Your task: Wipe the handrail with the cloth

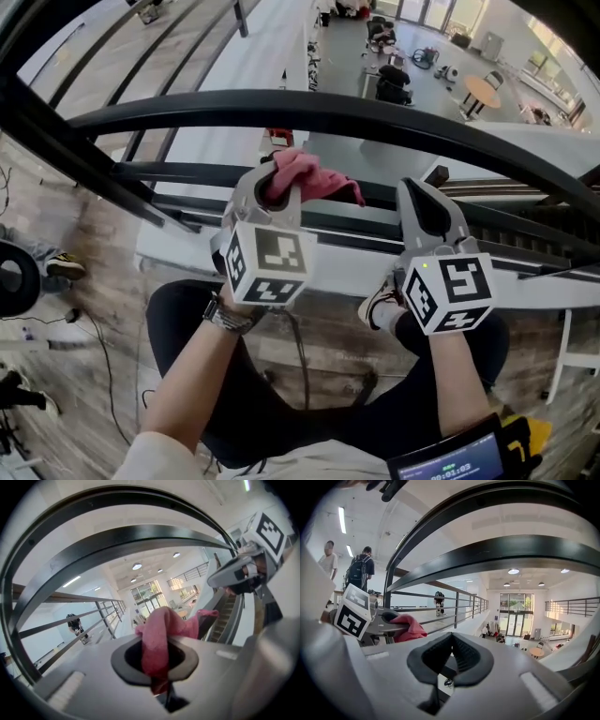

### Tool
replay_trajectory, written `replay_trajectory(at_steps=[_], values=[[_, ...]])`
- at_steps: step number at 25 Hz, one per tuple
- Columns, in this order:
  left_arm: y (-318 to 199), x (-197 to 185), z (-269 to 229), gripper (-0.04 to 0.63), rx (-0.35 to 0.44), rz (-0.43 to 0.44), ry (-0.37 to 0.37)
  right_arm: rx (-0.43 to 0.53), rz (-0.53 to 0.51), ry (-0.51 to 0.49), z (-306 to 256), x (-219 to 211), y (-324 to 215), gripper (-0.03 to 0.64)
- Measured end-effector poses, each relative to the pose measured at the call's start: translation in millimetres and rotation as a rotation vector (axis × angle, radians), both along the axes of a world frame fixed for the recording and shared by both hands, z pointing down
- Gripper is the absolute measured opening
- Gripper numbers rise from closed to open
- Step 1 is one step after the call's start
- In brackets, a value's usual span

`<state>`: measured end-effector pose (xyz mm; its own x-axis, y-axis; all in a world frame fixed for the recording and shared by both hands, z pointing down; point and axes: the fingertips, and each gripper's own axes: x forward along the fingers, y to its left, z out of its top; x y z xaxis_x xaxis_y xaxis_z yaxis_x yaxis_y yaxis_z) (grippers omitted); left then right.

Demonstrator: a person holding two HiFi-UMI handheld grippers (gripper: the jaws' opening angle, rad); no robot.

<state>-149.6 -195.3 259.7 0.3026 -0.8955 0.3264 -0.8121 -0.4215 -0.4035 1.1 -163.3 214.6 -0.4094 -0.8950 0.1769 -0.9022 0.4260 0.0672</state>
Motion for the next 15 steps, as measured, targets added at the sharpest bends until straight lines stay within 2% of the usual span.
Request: replay_trajectory(at_steps=[3,9,12,15], values=[[-6.1,19.4,1.4,0.023,-0.033,0.022,-0.002,0.005,-0.001,-0.002,0.8,13.8,-8.5,0.002],[3.1,19.7,-0.9,0.023,-0.045,0.075,-0.107,0.027,-0.024,0.022,2.2,-2.2,-7.4,0.002],[10.0,12.9,-2.4,0.025,-0.054,0.093,-0.11,0.057,-0.062,0.038,-6.6,-18.7,-1.9,0.002],[19.6,-0.1,-0.8,0.025,-0.017,0.088,-0.099,0.046,-0.042,0.018,1.4,-19.5,14.8,0.002]])
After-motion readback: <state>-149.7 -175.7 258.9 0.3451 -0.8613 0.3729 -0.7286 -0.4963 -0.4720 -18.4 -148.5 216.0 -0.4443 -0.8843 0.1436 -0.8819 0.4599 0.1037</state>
